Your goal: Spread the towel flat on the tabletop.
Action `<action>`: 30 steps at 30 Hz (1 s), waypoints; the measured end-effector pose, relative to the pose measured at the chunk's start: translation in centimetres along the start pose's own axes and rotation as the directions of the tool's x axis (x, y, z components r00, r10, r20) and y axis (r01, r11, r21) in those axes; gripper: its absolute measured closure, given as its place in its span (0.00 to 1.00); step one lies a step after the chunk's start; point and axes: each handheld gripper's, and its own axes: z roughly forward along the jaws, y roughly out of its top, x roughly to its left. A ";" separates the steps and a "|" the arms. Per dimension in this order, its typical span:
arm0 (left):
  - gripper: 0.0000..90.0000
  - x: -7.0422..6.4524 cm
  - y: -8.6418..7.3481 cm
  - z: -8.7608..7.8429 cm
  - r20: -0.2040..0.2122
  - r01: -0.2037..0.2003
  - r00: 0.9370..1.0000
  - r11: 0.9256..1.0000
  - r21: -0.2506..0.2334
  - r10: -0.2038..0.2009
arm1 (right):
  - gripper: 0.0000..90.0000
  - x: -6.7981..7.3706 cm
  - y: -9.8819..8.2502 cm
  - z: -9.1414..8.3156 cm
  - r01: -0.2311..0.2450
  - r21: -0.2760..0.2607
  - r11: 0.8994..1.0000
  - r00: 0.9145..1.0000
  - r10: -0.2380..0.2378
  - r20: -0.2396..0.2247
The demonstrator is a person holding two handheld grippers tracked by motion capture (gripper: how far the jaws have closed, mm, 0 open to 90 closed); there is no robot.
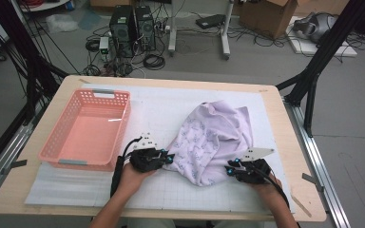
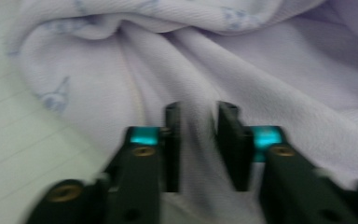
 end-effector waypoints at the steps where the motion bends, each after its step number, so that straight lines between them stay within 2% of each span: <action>1: 0.87 0.0 0.0 0.0 0.000 0.000 1.000 1.000 0.000 0.000 | 0.87 0.0 0.0 0.0 0.000 0.000 1.000 1.000 0.000 0.000; 2: 0.87 0.2 0.1 -0.6 -0.010 0.012 1.000 1.000 -0.020 -0.012 | 0.95 0.6 0.0 -0.2 0.008 0.009 1.000 1.000 -0.008 -0.004; 3: 0.87 0.2 0.1 -0.6 -0.010 0.012 1.000 1.000 -0.020 -0.012 | 0.95 0.6 0.0 -0.2 0.008 0.009 1.000 1.000 -0.008 -0.004; 5: 0.87 0.3 0.4 -1.3 -0.014 0.014 1.000 0.999 -0.037 -0.014 | 0.96 0.9 0.0 -0.4 -0.012 0.018 1.000 0.998 0.013 -0.063; 6: 0.87 0.3 0.6 -1.7 -0.018 0.015 1.000 0.999 -0.049 -0.016 | 0.96 1.7 -0.1 -0.6 0.003 0.014 1.000 0.996 -0.002 -0.094; 7: 0.87 0.3 0.9 -2.1 -0.017 0.019 1.000 0.998 -0.066 -0.020 | 0.96 1.7 -0.1 -0.6 0.003 0.014 1.000 0.996 -0.002 -0.094; 8: 0.87 0.3 1.2 -2.6 -0.021 0.012 1.000 0.997 -0.082 -0.014 | 0.96 2.7 -0.1 -0.8 0.012 0.012 1.000 0.988 -0.010 -0.157; 9: 0.87 0.3 1.5 -3.1 -0.026 0.008 1.000 0.995 -0.099 -0.011 | 0.96 2.7 -0.1 -0.8 0.012 0.012 1.000 0.988 -0.010 -0.157; 10: 0.87 0.2 1.9 -3.6 -0.030 0.002 1.000 0.993 -0.121 -0.005 | 0.96 3.7 0.0 -1.1 0.033 -0.001 0.999 0.976 -0.032 -0.215; 11: 0.87 0.2 2.3 -4.0 -0.034 -0.003 0.999 0.989 -0.145 -0.002 | 0.96 3.7 0.0 -1.1 0.033 -0.001 0.999 0.976 -0.032 -0.215; 12: 0.87 0.1 2.7 -4.4 -0.036 -0.002 0.999 0.986 -0.170 -0.005 | 0.96 4.3 0.4 -1.6 0.030 -0.041 0.999 0.965 -0.040 -0.260; 13: 0.87 0.1 3.1 -4.7 -0.039 -0.007 0.999 0.983 -0.186 -0.001 | 0.96 4.3 0.4 -1.6 0.030 -0.041 0.999 0.965 -0.040 -0.260; 14: 0.87 0.1 3.4 -4.8 -0.047 -0.012 0.999 0.980 -0.200 0.002 | 0.96 4.3 1.0 -2.1 0.010 -0.086 0.996 0.956 -0.035 -0.292; 15: 0.87 0.2 3.8 -4.8 -0.059 -0.019 0.998 0.978 -0.207 0.007 | 0.96 4.3 1.0 -2.1 0.010 -0.086 0.996 0.956 -0.035 -0.292; 16: 0.87 0.3 4.1 -4.7 -0.072 -0.018 0.997 0.977 -0.213 0.003 | 0.96 4.0 1.9 -2.5 -0.004 -0.131 0.991 0.954 -0.036 -0.297; 17: 0.87 0.4 4.3 -4.4 -0.082 -0.015 0.997 0.976 -0.217 -0.002 | 0.96 4.0 1.9 -2.5 -0.004 -0.131 0.991 0.954 -0.036 -0.297; 18: 0.87 0.7 4.6 -4.0 -0.093 -0.017 0.996 0.978 -0.208 -0.003 | 0.96 3.2 3.0 -2.8 -0.018 -0.169 0.986 0.961 -0.029 -0.276; 19: 0.87 0.9 4.9 -3.5 -0.111 -0.019 0.994 0.980 -0.200 -0.003 | 0.96 3.2 3.0 -2.8 -0.018 -0.169 0.986 0.961 -0.029 -0.276; 20: 0.87 1.1 5.2 -2.9 -0.125 -0.016 0.992 0.981 -0.193 -0.008 | 0.96 2.0 4.1 -2.9 -0.045 -0.204 0.978 0.971 -0.004 -0.237; 21: 0.87 1.4 5.3 -2.4 -0.133 -0.009 0.991 0.981 -0.194 -0.017 | 0.96 2.0 4.1 -2.9 -0.045 -0.204 0.978 0.971 -0.004 -0.237; 22: 0.87 1.7 5.5 -1.9 -0.147 -0.002 0.989 0.982 -0.188 -0.026 | 0.96 0.6 4.9 -2.8 -0.073 -0.236 0.969 0.983 0.031 -0.180; 23: 0.87 2.0 5.6 -1.4 -0.160 0.006 0.986 0.983 -0.183 -0.036 | 0.96 0.6 4.9 -2.8 -0.073 -0.236 0.969 0.983 0.031 -0.180; 24: 0.87 2.2 5.6 -1.0 -0.167 0.015 0.985 0.984 -0.179 -0.045 | 0.96 -1.1 5.4 -2.5 -0.102 -0.254 0.962 0.991 0.076 -0.110; 25: 0.87 2.5 5.7 -0.6 -0.173 0.021 0.983 0.984 -0.176 -0.052 | 0.96 -1.1 5.4 -2.5 -0.102 -0.254 0.962 0.991 0.076 -0.110; 26: 0.87 2.6 5.7 -0.2 -0.178 0.028 0.982 0.984 -0.175 -0.060 | 0.96 -2.9 5.7 -2.2 -0.128 -0.248 0.960 0.992 0.125 -0.026; 27: 0.87 2.8 5.6 0.1 -0.182 0.037 0.981 0.985 -0.171 -0.068 | 0.96 -2.9 5.7 -2.2 -0.128 -0.248 0.960 0.992 0.125 -0.026; 28: 0.85 2.9 5.5 0.4 -0.185 0.044 0.980 0.985 -0.165 -0.075 | 0.96 -4.4 5.7 -1.9 -0.165 -0.225 0.960 0.982 0.182 0.058; 29: 0.85 3.0 5.4 0.7 -0.176 0.058 0.981 0.985 -0.160 -0.086 | 0.96 -4.4 5.7 -1.9 -0.165 -0.225 0.960 0.982 0.182 0.058; 30: 0.76 3.0 5.3 0.9 -0.168 0.073 0.981 0.986 -0.150 -0.098 | 0.96 -5.9 5.2 -1.7 -0.200 -0.219 0.955 0.965 0.231 0.126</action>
